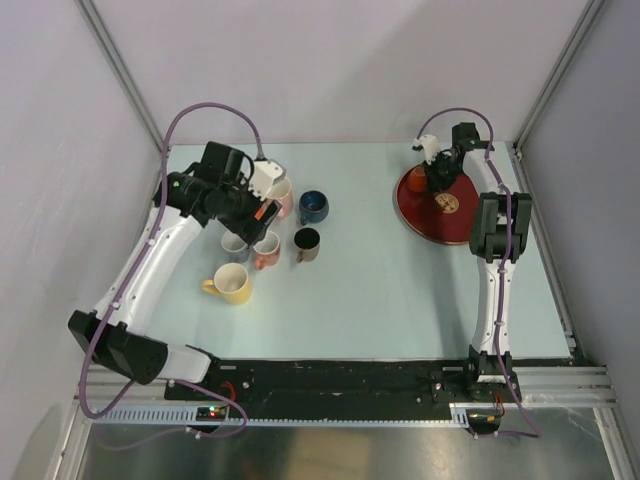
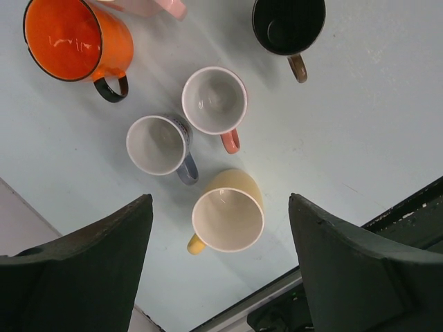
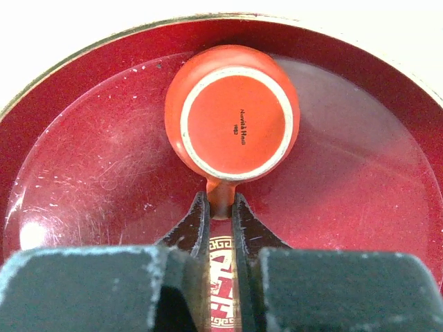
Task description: Turn the mug right side up
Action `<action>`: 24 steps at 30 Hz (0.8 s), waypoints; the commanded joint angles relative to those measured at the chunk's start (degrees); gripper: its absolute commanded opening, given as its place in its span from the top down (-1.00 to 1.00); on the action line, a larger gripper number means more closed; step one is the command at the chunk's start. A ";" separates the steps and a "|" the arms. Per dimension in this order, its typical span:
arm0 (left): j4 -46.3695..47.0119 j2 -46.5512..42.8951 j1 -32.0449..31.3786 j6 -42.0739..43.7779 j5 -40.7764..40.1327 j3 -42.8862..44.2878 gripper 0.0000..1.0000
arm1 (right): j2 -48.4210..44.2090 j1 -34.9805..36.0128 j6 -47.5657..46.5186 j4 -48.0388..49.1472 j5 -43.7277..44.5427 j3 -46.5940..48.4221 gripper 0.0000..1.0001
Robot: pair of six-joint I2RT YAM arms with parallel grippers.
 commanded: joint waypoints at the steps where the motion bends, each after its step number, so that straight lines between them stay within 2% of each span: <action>1: 1.33 2.54 0.27 -0.24 1.53 5.14 -0.64 | -4.82 -0.35 2.82 -0.85 -1.49 -0.87 0.99; 9: 3.60 10.34 0.42 -3.99 0.91 16.34 -0.69 | -16.21 -0.93 17.10 1.48 -13.98 -4.10 1.00; 14: 6.19 14.05 2.35 -6.81 5.80 25.28 -0.72 | -22.40 2.41 28.30 6.42 -20.74 -6.61 1.00; 20: 8.83 19.95 5.00 -12.22 10.23 38.18 -0.74 | -32.42 7.70 44.30 32.60 -25.77 -19.21 1.00; 24: 11.65 24.19 7.73 -18.28 20.34 45.79 -0.75 | -34.47 11.55 57.02 48.54 -26.21 -22.21 1.00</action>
